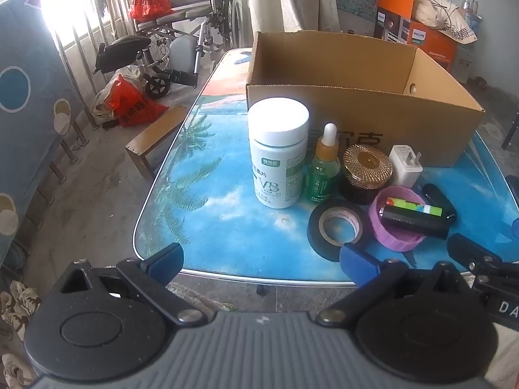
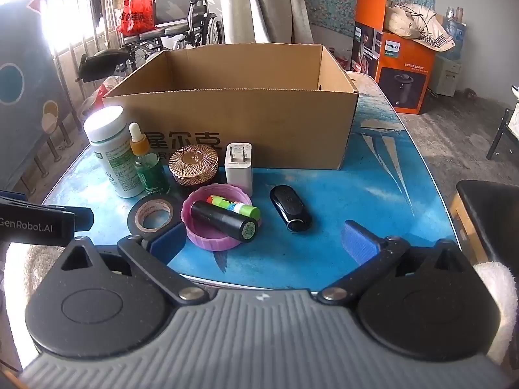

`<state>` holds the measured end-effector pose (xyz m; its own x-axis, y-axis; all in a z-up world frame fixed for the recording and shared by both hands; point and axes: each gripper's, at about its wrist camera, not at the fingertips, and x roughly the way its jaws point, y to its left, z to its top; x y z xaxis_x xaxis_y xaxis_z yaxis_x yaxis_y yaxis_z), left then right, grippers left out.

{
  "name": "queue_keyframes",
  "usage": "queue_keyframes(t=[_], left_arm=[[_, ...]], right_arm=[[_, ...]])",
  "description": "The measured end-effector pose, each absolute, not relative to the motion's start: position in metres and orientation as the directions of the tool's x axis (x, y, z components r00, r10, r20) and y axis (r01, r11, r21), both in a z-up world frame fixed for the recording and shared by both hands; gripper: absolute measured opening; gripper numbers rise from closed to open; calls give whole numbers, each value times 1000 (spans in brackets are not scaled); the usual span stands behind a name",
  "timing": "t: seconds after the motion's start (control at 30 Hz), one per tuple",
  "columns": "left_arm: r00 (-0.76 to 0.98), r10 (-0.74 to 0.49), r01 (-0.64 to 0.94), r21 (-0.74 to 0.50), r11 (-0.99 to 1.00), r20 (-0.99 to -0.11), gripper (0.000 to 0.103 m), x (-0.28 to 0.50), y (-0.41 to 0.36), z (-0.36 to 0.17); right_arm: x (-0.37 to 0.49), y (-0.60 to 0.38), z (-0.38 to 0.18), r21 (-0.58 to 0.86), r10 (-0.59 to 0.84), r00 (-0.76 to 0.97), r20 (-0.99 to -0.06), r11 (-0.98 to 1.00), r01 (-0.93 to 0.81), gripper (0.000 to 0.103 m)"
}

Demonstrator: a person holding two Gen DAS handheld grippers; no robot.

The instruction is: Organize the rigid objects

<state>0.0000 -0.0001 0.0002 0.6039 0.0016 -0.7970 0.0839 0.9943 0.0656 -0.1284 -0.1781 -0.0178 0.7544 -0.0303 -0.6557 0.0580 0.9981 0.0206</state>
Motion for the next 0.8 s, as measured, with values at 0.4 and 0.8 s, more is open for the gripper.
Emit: queue_keyframes(t=[0.4,0.8], left_arm=[[614,4,94,78,993,-789,103,-5,-3,3],[615,12,92,87,992,-788,103,-5,-4,3]], right_arm=[[-131,-180,-14,43,-14,750,-661,998,56,102],[-136,-183,-11,54,-16,755,-655,996,68,102]])
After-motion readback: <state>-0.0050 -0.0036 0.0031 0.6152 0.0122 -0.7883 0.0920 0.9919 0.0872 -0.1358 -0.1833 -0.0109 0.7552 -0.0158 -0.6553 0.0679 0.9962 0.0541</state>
